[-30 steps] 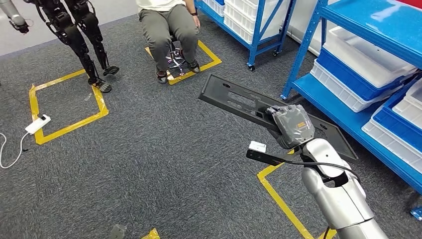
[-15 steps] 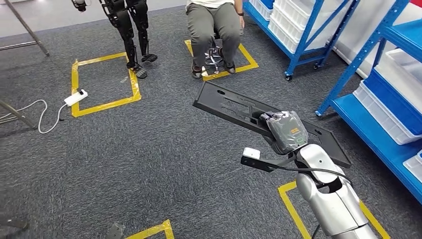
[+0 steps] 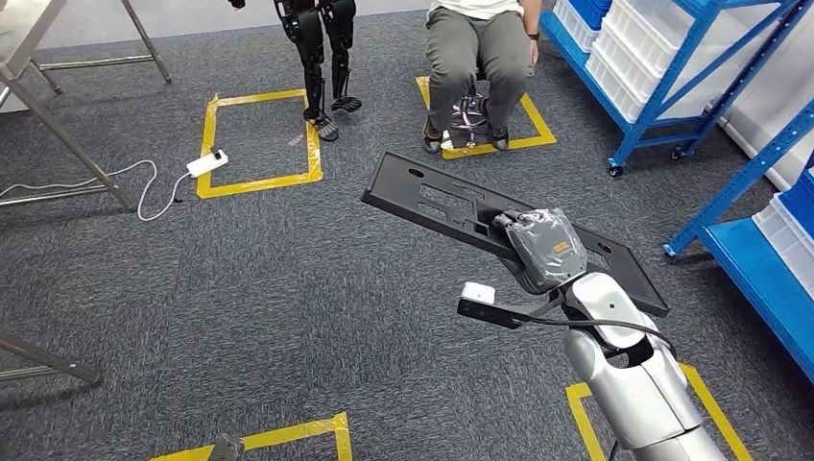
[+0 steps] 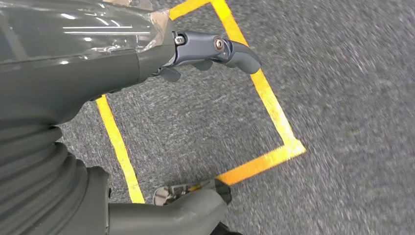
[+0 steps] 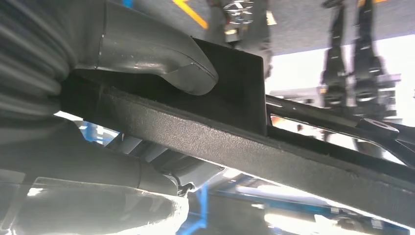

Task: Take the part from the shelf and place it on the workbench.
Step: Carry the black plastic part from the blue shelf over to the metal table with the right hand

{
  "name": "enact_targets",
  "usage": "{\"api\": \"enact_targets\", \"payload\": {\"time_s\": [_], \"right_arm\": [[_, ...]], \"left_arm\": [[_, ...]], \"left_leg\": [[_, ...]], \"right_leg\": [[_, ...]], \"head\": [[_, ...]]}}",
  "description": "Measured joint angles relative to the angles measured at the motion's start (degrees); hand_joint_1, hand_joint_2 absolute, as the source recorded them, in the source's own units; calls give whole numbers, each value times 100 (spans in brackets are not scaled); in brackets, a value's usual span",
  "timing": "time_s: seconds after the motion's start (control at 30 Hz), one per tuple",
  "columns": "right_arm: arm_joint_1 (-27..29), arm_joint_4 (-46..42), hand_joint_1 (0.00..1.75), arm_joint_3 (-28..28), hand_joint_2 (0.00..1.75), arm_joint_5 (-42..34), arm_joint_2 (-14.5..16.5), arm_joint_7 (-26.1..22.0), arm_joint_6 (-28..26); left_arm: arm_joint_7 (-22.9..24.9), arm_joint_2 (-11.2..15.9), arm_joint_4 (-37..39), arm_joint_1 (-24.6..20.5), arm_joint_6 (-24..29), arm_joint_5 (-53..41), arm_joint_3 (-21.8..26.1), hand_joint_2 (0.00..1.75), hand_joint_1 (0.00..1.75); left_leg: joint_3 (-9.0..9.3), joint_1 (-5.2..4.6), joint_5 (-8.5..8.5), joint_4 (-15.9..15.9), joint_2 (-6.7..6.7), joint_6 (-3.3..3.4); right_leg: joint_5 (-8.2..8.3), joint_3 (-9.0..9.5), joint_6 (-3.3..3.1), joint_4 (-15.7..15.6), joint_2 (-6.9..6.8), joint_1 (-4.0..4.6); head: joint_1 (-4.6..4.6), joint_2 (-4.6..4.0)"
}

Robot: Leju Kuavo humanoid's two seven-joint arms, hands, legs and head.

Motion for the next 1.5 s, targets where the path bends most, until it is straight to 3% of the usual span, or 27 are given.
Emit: {"api": "enact_targets", "payload": {"time_s": [0.03, 0.1, 0.2, 0.23, 0.3, 0.37, 0.43, 0.47, 0.53, 0.6, 0.63, 0.7, 0.77, 0.83, 0.9, 0.93, 0.97, 1.03, 1.1, 1.13, 1.2, 1.27, 1.33, 1.4, 1.43, 1.47, 1.5], "right_arm": [[-13, -3, 166, -1, 175, 2, 2, -9, 1], [-58, -9, 166, -4, 175, 11, -3, -21, 10], [-97, -14, 166, 15, 175, 27, 0, -28, 41], [-97, -14, 166, 24, 175, 29, 3, -29, 52], [-93, -14, 166, 33, 175, 26, -12, -26, 64], [-76, -10, 166, 33, 175, 26, -53, -15, 65], [-43, -6, 166, 34, 175, 30, -83, 4, 66], [-28, -5, 166, 35, 175, 32, -86, 14, 65], [-12, -11, 166, 36, 175, 36, -86, 28, 63], [-13, -23, 166, 36, 175, 43, -89, 35, 61], [-13, -30, 166, 36, 175, 46, -90, 38, 61], [-14, -43, 166, 37, 175, 51, -77, 40, 61], [-20, -56, 166, 37, 175, 54, -55, 43, 61], [-22, -66, 166, 36, 175, 55, -48, 46, 61], [-13, -69, 166, 36, 175, 55, -45, 46, 61], [-6, -69, 166, 37, 175, 56, -43, 46, 61], [-1, -69, 166, 38, 175, 56, -39, 46, 61], [1, -69, 166, 39, 175, 57, -33, 45, 64], [-5, -69, 166, 38, 175, 60, -30, 43, 69], [-10, -69, 166, 39, 175, 62, -28, 40, 72], [-27, -69, 166, 42, 175, 65, -8, 37, 87], [-61, -70, 166, 42, 175, 63, 17, 36, 117], [-104, -69, 166, 43, 175, 60, 27, 36, 156], [-122, -66, 166, 49, 175, 58, 29, 36, 188], [-121, -65, 166, 54, 175, 57, 28, 36, 197], [-121, -64, 166, 59, 175, 56, 28, 37, 199], [-122, -66, 166, 63, 175, 54, 28, 37, 199]], "left_arm": [[0, -11, 0, -12, -8, -12, 3, 175, 0], [-5, -31, 0, -41, -34, -40, 7, 175, 0], [-14, -16, -1, -55, -39, -102, 7, 175, 0], [-14, -11, -1, -59, -35, -118, 8, 175, 0], [-15, 9, -2, -87, -41, -167, 11, 175, 0], [-14, 25, -2, -125, -50, -207, 13, 175, 0], [-6, 25, -1, -132, -69, -222, 13, 175, 0], [0, 23, -1, -129, -82, -233, 12, 175, 0], [15, 17, -1, -125, -101, -256, 12, 175, 0], [37, 14, -1, -120, -101, -261, 13, 175, 0], [44, 13, 0, -111, -101, -261, 14, 175, 0], [50, 19, 0, -82, -100, -261, 14, 175, 0], [51, 23, 0, -63, -100, -261, 13, 175, 0], [51, 22, 0, -68, -100, -263, 12, 175, 0], [51, 19, 0, -74, -100, -265, 11, 175, 0], [54, 17, 0, -73, -97, -265, 11, 175, 0], [58, 17, 0, -71, -91, -263, 13, 175, 0], [67, 23, 0, -72, -77, -266, 20, 175, 0], [64, 31, 0, -81, -75, -287, 23, 175, 0], [59, 33, 0, -85, -78, -299, 27, 175, 0], [50, 38, 0, -89, -81, -312, 44, 175, 0], [51, 33, 0, -94, -92, -322, 60, 175, 0], [61, 29, -1, -117, -93, -331, 67, 175, 0], [67, 26, -1, -135, -90, -348, 75, 175, 0], [69, 21, -1, -130, -94, -363, 80, 175, 0], [75, 15, 0, -123, -97, -384, 82, 175, 0], [85, 8, 0, -117, -96, -405, 83, 175, 0]], "left_leg": [[210, 13, 140, -375, 135, -41], [445, -3, 255, -800, 269, -22], [463, -111, 242, -861, 100, 156], [474, -136, 248, -875, 32, 219], [492, -151, 267, -900, -101, 333], [489, -173, 270, -900, -254, 390], [491, -201, 268, -897, -430, 400], [495, -213, 269, -895, -516, 400], [504, -225, 269, -890, -674, 398], [494, -242, 268, -877, -808, 378], [480, -245, 272, -877, -861, 360], [453, -237, 279, -883, -937, 311], [372, -246, 153, -716, -703, 255], [91, -239, -201, -102, -313, 195], [-257, -197, -493, 610, -168, 138], [-328, -179, -505, 748, -148, 116], [-278, -164, -410, 654, -126, 99], [130, -153, -66, -88, 47, 97], [491, -181, 145, -741, 239, 150], [554, -203, 164, -865, 278, 186], [547, -230, 184, -897, 148, 262], [576, -220, 235, -959, 25, 347], [596, -201, 276, -1003, -101, 411], [590, -199, 287, -1004, -255, 429], [589, -198, 289, -1001, -342, 428], [589, -194, 291, -996, -428, 424], [590, -185, 292, -987, -512, 416]], "right_leg": [[-37, 8, 53, 25, -54, 12], [-106, 20, 153, 72, -145, 49], [-164, 64, 275, 76, -278, 48], [-220, 40, 298, 141, -215, 20], [-475, -199, 265, 653, 81, -26], [-769, -628, 194, 1469, 322, -8], [-809, -893, 195, 1827, 389, 32], [-696, -873, 214, 1688, 414, 52], [-319, -583, 241, 928, 577, 72], [-58, -329, 200, 337, 735, 85], [-19, -285, 162, 241, 758, 96], [7, -255, 84, 216, 640, 93], [36, -210, -4, 165, 520, 66], [38, -181, -77, 137, 388, 78], [27, -177, -106, 138, 246, 102], [22, -178, -111, 139, 175, 105], [18, -177, -112, 140, 111, 105], [2, -164, -99, 141, -8, 112], [-29, -150, -50, 149, -109, 156], [-42, -143, -27, 150, -157, 176], [-63, -126, 25, 147, -259, 192], [-165, -180, 65, 290, -105, 173], [-438, -438, 44, 863, 216, 125], [-713, -796, 29, 1622, 354, 94], [-750, -896, 56, 1811, 372, 79], [-698, -892, 104, 1779, 383, 60], [-566, -779, 166, 1527, 404, 33]], "head": [[-10, 0], [11, 0], [75, 0], [75, 0], [80, 0], [87, 0], [90, 0], [90, 0], [90, 0], [87, 0], [85, 0], [83, 0], [72, 0], [57, 0], [51, 0], [49, 0], [48, 0], [45, 0], [59, 0], [66, 0], [85, 0], [91, 0], [108, 0], [120, 0], [119, 0], [119, 0], [117, 0]]}}
